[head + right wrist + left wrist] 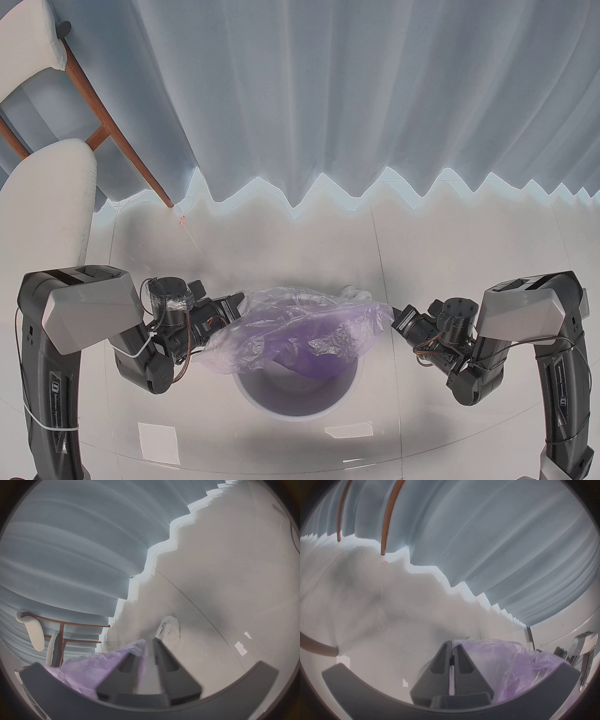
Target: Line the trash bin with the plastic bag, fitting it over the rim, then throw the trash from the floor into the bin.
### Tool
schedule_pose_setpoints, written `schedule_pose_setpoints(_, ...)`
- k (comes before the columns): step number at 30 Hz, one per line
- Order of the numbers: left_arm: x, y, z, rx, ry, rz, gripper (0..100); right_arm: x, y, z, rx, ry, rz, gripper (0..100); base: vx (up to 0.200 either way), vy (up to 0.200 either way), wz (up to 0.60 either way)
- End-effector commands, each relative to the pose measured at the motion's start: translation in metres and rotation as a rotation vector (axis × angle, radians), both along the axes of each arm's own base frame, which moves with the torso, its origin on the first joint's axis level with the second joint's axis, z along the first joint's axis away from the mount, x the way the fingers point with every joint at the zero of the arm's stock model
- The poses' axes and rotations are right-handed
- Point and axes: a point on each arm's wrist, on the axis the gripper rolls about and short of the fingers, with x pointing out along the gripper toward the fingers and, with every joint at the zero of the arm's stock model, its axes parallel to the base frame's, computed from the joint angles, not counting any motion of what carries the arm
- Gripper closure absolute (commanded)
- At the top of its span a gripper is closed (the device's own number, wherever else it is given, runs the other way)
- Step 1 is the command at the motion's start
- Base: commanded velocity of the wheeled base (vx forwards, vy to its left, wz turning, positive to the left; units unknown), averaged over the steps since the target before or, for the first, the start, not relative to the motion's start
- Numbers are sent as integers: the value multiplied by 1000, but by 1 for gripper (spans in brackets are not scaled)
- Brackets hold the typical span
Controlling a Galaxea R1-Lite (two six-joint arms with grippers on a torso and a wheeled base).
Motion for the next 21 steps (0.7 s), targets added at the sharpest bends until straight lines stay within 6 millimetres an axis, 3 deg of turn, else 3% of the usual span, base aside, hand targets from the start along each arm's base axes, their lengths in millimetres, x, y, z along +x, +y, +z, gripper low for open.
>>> schedule_pose_setpoints(1, 1, 0, 3, -36, -1, 7, 100, -2, 1, 0, -3, -11, 6, 0, 0, 0, 0)
schedule_pose_setpoints(4, -1, 1, 7, -69, -27, 11, 100, -9, -2, 12, -9, -20, -15, 0, 0, 0, 0)
schedule_pose_setpoints(7, -11, 4, 10, -62, -46, 25, 100, -30, -10, 48, 14, -40, 1, 0, 0, 0, 0)
schedule_pose_setpoints(11, -23, 8, 11, -24, -54, 25, 100, -64, -20, 86, 31, -38, 146, 0, 0, 0, 0)
schedule_pose_setpoints(14, -28, 9, 12, -14, -66, 27, 100, -78, -23, 112, 30, -9, 174, 0, 0, 0, 0)
schedule_pose_setpoints(16, -31, 8, 15, -12, -68, 32, 100, -88, -22, 127, 20, 24, 190, 0, 0, 0, 0)
schedule_pose_setpoints(18, -40, 5, 22, -11, -71, 31, 100, -117, -6, 161, 17, 96, 277, 0, 0, 0, 0)
schedule_pose_setpoints(21, -45, 5, 32, -14, -86, 23, 100, -136, 4, 200, 65, 191, 340, 0, 0, 0, 0)
